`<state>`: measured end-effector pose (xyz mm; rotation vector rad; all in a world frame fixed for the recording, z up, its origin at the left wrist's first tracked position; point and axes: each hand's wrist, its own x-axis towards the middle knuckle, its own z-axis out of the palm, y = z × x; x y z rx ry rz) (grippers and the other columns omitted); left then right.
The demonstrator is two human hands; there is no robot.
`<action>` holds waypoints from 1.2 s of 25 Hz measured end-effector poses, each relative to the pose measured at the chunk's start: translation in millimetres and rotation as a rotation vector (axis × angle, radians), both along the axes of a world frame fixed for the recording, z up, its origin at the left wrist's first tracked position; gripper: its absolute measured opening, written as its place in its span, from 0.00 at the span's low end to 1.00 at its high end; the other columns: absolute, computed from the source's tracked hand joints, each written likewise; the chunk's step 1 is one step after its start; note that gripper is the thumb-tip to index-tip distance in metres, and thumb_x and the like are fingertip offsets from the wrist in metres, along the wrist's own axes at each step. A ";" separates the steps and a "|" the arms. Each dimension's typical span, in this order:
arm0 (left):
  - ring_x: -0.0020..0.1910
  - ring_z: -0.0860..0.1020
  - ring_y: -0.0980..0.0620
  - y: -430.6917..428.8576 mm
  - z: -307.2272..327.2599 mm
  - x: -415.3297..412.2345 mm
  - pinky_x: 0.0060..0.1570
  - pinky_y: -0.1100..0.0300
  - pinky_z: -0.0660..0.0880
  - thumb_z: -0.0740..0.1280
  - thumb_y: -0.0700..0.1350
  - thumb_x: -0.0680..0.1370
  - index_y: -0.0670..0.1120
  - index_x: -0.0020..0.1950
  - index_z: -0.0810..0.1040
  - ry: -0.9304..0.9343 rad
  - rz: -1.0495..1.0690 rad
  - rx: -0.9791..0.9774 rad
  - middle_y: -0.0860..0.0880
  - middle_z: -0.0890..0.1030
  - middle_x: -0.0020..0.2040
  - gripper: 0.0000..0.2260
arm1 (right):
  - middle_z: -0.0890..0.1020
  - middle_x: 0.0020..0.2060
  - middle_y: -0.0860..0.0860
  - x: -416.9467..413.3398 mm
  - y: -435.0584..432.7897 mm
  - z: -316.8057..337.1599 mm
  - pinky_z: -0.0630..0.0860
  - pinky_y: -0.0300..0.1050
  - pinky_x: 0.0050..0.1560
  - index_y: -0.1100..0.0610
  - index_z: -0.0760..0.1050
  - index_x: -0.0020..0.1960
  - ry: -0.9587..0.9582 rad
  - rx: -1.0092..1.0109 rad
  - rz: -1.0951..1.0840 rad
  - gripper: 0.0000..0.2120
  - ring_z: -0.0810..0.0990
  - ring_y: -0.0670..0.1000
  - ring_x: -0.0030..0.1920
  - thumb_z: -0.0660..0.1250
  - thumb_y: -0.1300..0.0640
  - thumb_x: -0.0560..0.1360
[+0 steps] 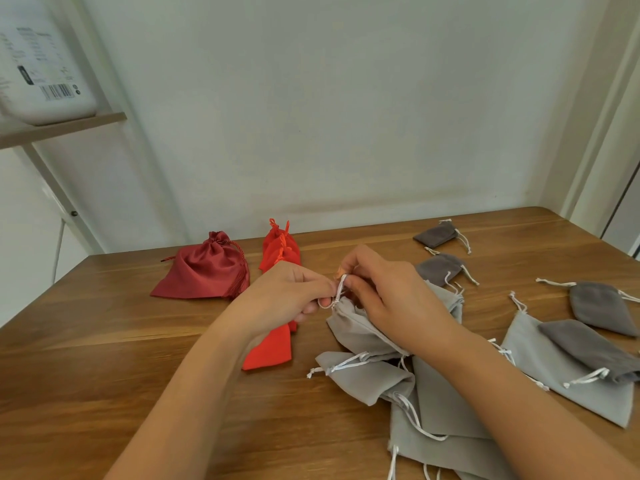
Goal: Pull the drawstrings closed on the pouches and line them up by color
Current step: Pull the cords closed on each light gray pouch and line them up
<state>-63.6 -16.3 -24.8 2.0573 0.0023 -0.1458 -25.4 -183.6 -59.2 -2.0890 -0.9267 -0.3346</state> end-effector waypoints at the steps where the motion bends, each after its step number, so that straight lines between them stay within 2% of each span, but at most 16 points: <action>1: 0.27 0.62 0.55 0.6 0.9 -1.2 0.27 0.67 0.62 0.68 0.44 0.75 0.47 0.31 0.81 -0.005 -0.022 0.004 0.50 0.67 0.26 0.12 | 0.82 0.36 0.48 0.4 -0.4 -0.1 0.72 0.37 0.35 0.55 0.72 0.51 -0.008 0.002 -0.006 0.02 0.77 0.43 0.34 0.62 0.60 0.79; 4: 0.23 0.66 0.62 -5.0 5.8 -7.3 0.28 0.72 0.61 0.71 0.45 0.74 0.44 0.43 0.85 -0.064 -0.078 0.014 0.57 0.69 0.21 0.06 | 0.81 0.34 0.47 1.1 -1.5 0.1 0.70 0.34 0.34 0.55 0.75 0.50 -0.038 0.022 -0.013 0.02 0.76 0.43 0.34 0.64 0.59 0.78; 5: 0.23 0.66 0.63 -6.7 4.9 -7.6 0.28 0.72 0.62 0.71 0.45 0.74 0.43 0.44 0.85 -0.104 -0.080 0.037 0.56 0.71 0.20 0.06 | 0.81 0.34 0.48 1.0 -1.8 0.1 0.71 0.36 0.35 0.55 0.75 0.49 -0.044 0.031 -0.009 0.02 0.77 0.44 0.35 0.64 0.59 0.78; 7: 0.27 0.67 0.60 -8.8 1.7 -5.8 0.32 0.67 0.63 0.73 0.48 0.72 0.46 0.42 0.86 -0.187 -0.082 0.089 0.45 0.76 0.25 0.06 | 0.82 0.34 0.47 1.7 -2.5 0.2 0.73 0.38 0.37 0.55 0.77 0.49 -0.058 0.042 -0.013 0.02 0.78 0.44 0.37 0.66 0.59 0.77; 8: 0.27 0.66 0.59 -9.8 0.3 -5.4 0.32 0.66 0.63 0.73 0.48 0.72 0.47 0.40 0.86 -0.211 -0.070 0.108 0.42 0.75 0.27 0.06 | 0.82 0.35 0.47 2.1 -3.2 0.2 0.74 0.38 0.38 0.55 0.78 0.49 -0.065 0.045 -0.021 0.02 0.79 0.44 0.38 0.66 0.59 0.77; 10: 0.25 0.67 0.60 -11.3 -4.4 -2.5 0.28 0.69 0.63 0.71 0.45 0.74 0.45 0.38 0.85 -0.247 -0.018 0.135 0.49 0.73 0.24 0.07 | 0.82 0.36 0.46 3.1 -4.7 1.6 0.74 0.35 0.40 0.55 0.78 0.49 -0.066 0.054 -0.038 0.03 0.79 0.44 0.41 0.67 0.58 0.76; 12: 0.25 0.72 0.61 -15.1 -7.7 0.5 0.29 0.69 0.66 0.70 0.44 0.75 0.42 0.36 0.84 -0.266 0.069 0.104 0.50 0.77 0.26 0.10 | 0.81 0.39 0.44 4.4 -7.0 3.9 0.74 0.32 0.43 0.54 0.79 0.52 -0.057 0.069 -0.042 0.05 0.78 0.42 0.44 0.67 0.59 0.76; 14: 0.26 0.73 0.60 -16.5 -10.0 3.9 0.29 0.69 0.66 0.69 0.44 0.76 0.43 0.35 0.84 -0.277 0.163 0.045 0.50 0.79 0.27 0.10 | 0.81 0.42 0.44 6.1 -8.7 4.8 0.73 0.30 0.46 0.53 0.79 0.54 -0.098 0.045 -0.045 0.09 0.77 0.42 0.45 0.68 0.60 0.75; 17: 0.27 0.74 0.58 -15.2 -10.8 6.2 0.27 0.71 0.64 0.70 0.42 0.75 0.43 0.36 0.84 -0.264 0.249 -0.098 0.53 0.81 0.30 0.08 | 0.78 0.42 0.43 8.4 -6.9 3.2 0.69 0.26 0.47 0.55 0.81 0.52 -0.216 0.015 -0.068 0.10 0.73 0.42 0.44 0.71 0.60 0.71; 19: 0.30 0.78 0.56 -17.3 -10.4 4.7 0.28 0.71 0.68 0.70 0.40 0.74 0.42 0.38 0.85 -0.248 0.256 -0.193 0.50 0.84 0.34 0.06 | 0.77 0.39 0.43 7.6 -4.6 2.0 0.70 0.25 0.43 0.56 0.83 0.48 -0.242 0.046 -0.123 0.08 0.71 0.39 0.43 0.69 0.59 0.69; 21: 0.33 0.81 0.55 -21.8 -10.2 2.7 0.30 0.69 0.72 0.71 0.39 0.74 0.42 0.41 0.84 -0.208 0.268 -0.279 0.47 0.85 0.37 0.03 | 0.80 0.35 0.45 5.2 -3.0 3.0 0.69 0.28 0.36 0.56 0.83 0.43 -0.259 0.079 -0.189 0.05 0.71 0.39 0.37 0.70 0.58 0.68; 24: 0.34 0.82 0.56 -25.0 -9.4 2.4 0.30 0.68 0.74 0.72 0.38 0.73 0.41 0.43 0.82 -0.144 0.291 -0.408 0.46 0.85 0.38 0.01 | 0.79 0.36 0.44 2.8 -3.6 7.0 0.73 0.38 0.38 0.57 0.83 0.43 -0.136 0.119 -0.241 0.02 0.73 0.41 0.36 0.72 0.60 0.72; 26: 0.33 0.82 0.56 -22.5 -8.0 2.8 0.30 0.69 0.73 0.72 0.38 0.72 0.42 0.41 0.81 -0.120 0.303 -0.473 0.47 0.85 0.37 0.01 | 0.79 0.37 0.42 1.2 -3.9 8.4 0.74 0.38 0.41 0.56 0.83 0.46 -0.052 0.110 -0.210 0.03 0.76 0.42 0.37 0.72 0.58 0.73; 30: 0.30 0.78 0.59 -18.1 -6.1 5.1 0.27 0.70 0.72 0.72 0.36 0.71 0.42 0.40 0.79 -0.003 0.286 -0.631 0.48 0.82 0.33 0.03 | 0.79 0.33 0.41 -1.5 -7.6 11.0 0.74 0.35 0.37 0.54 0.83 0.42 -0.009 0.168 -0.152 0.03 0.78 0.45 0.37 0.74 0.56 0.70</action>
